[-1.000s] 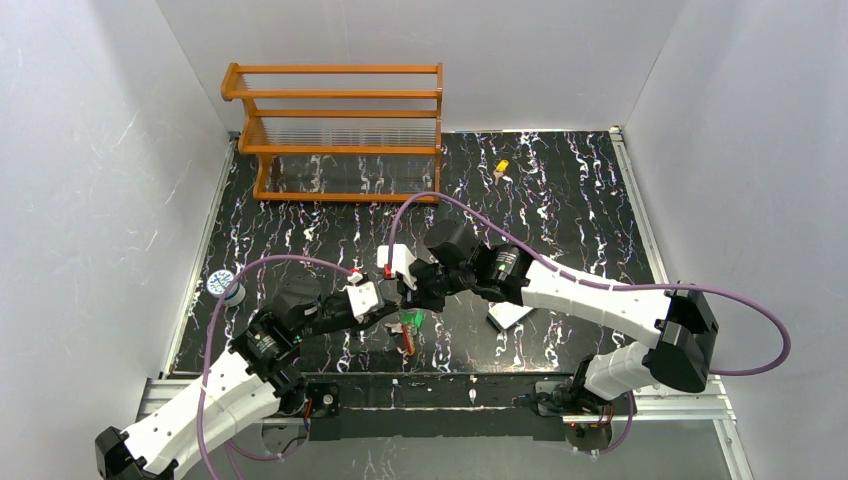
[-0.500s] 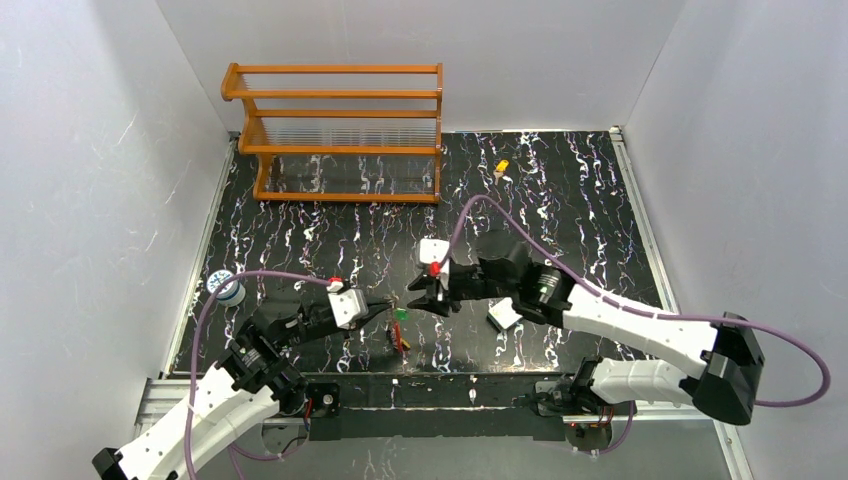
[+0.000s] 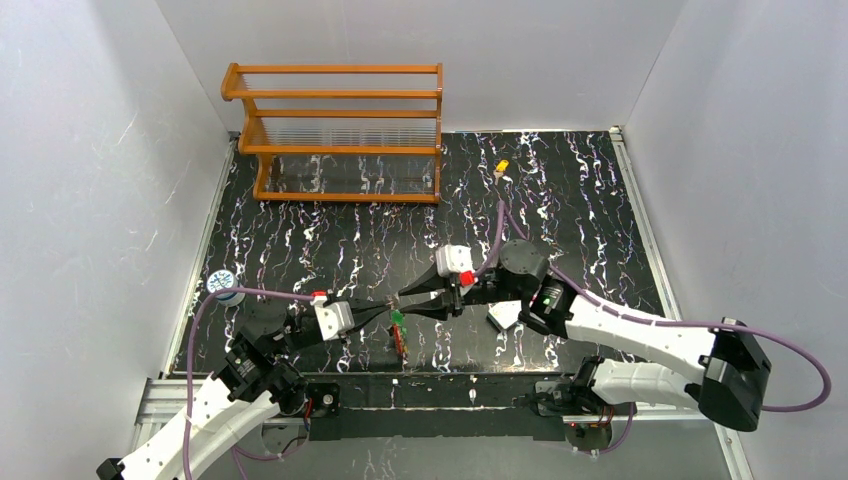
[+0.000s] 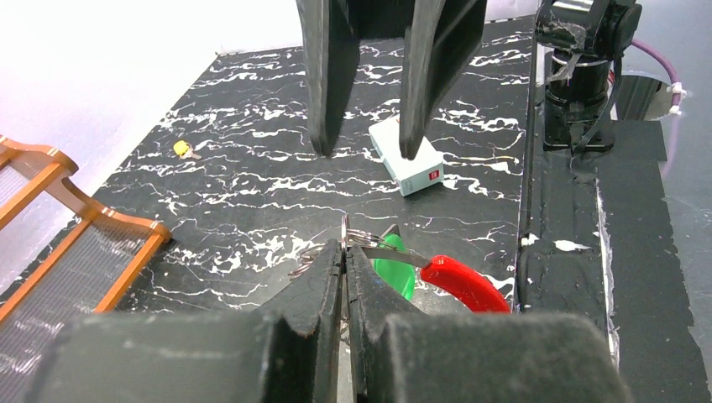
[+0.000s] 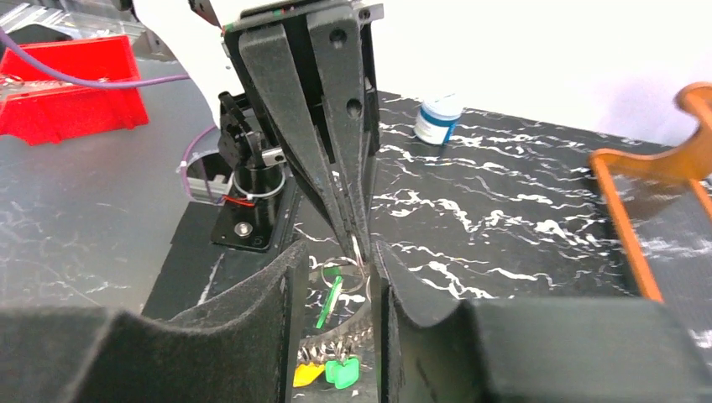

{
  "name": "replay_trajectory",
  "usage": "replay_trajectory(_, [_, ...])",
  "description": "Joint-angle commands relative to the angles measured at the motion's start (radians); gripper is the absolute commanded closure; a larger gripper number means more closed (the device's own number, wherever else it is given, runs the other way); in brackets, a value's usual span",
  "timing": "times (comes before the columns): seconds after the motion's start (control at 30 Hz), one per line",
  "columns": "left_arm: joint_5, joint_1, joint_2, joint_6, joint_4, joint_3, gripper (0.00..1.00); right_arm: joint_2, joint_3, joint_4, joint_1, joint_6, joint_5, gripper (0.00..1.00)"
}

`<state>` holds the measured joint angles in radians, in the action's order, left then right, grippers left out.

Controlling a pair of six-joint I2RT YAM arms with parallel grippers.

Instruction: Put the keys on the keyring

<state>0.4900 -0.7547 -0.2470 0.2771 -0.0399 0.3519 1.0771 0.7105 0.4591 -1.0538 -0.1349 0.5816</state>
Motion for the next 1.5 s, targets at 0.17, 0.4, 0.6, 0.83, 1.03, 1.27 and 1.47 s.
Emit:
replay_trajectory(0.17, [0.039,-0.002,-0.006,-0.003,-0.067,0.006,1.0,0.083,0.032,0.112,0.003,0.054,0.026,0.62])
replay_trajectory(0.4, [0.051,-0.003,-0.018,-0.003,-0.07,0.007,1.0,0.11,0.034,0.118,0.003,0.078,0.0,0.7])
replay_trajectory(0.6, [0.06,-0.002,-0.025,-0.006,-0.074,0.009,1.0,0.133,0.05,0.094,0.003,0.072,0.0,0.75])
replay_trajectory(0.83, [0.06,-0.002,-0.024,-0.006,-0.077,0.007,1.0,0.14,0.066,0.03,0.003,0.046,-0.016,0.99])
replay_trajectory(1.03, [0.04,-0.002,-0.064,-0.003,-0.051,0.021,0.81,0.12,0.111,-0.143,0.003,-0.027,-0.092,0.99])
replay_trajectory(1.27, [0.02,-0.002,-0.123,0.0,-0.013,0.038,0.72,0.152,0.252,-0.514,0.003,-0.148,-0.166,0.99])
replay_trajectory(1.47, [-0.002,-0.003,-0.139,0.007,0.01,0.047,0.72,0.217,0.351,-0.701,0.003,-0.192,-0.183,0.99])
